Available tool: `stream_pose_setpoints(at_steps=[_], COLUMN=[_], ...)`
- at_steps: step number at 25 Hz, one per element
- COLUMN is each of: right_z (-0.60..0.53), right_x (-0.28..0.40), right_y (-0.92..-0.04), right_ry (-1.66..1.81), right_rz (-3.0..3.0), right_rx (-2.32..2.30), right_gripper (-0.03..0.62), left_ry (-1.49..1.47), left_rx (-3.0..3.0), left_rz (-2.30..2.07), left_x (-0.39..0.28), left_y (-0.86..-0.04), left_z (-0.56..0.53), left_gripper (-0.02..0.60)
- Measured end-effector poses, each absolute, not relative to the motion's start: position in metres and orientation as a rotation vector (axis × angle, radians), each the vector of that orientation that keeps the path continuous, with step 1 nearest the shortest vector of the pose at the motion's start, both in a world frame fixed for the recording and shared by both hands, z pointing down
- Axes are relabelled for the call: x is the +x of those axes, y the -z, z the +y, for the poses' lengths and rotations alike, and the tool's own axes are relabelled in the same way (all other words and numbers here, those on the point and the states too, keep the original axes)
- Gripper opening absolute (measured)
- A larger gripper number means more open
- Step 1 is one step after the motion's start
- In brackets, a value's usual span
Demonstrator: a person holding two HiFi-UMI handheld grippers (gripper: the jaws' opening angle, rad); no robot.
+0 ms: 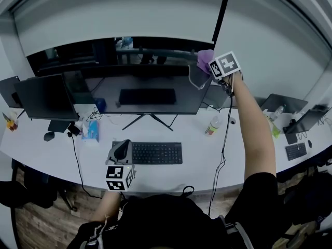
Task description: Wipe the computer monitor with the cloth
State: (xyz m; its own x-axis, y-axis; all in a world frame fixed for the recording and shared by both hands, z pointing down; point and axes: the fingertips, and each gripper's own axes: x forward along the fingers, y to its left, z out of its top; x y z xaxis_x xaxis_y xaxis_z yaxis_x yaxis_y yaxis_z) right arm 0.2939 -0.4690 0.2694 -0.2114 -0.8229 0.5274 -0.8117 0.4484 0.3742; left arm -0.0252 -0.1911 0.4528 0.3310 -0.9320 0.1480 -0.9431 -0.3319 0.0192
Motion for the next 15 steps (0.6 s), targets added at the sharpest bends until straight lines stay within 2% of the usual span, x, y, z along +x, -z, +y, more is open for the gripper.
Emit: stream_pose_setpoints(at_steps=[15], right_z=[-0.467], right_x=[0.345], right_y=[-0.27], right_ry=[0.006], right_rz=[-2.025], right_rx=[1.546], right_gripper=[0.095], left_ry=[-0.216], left_rx=[2.473], left_rz=[-1.752], left_x=[-0.015], left_y=[-0.461], left_z=[-0.181], left_gripper=[0.014])
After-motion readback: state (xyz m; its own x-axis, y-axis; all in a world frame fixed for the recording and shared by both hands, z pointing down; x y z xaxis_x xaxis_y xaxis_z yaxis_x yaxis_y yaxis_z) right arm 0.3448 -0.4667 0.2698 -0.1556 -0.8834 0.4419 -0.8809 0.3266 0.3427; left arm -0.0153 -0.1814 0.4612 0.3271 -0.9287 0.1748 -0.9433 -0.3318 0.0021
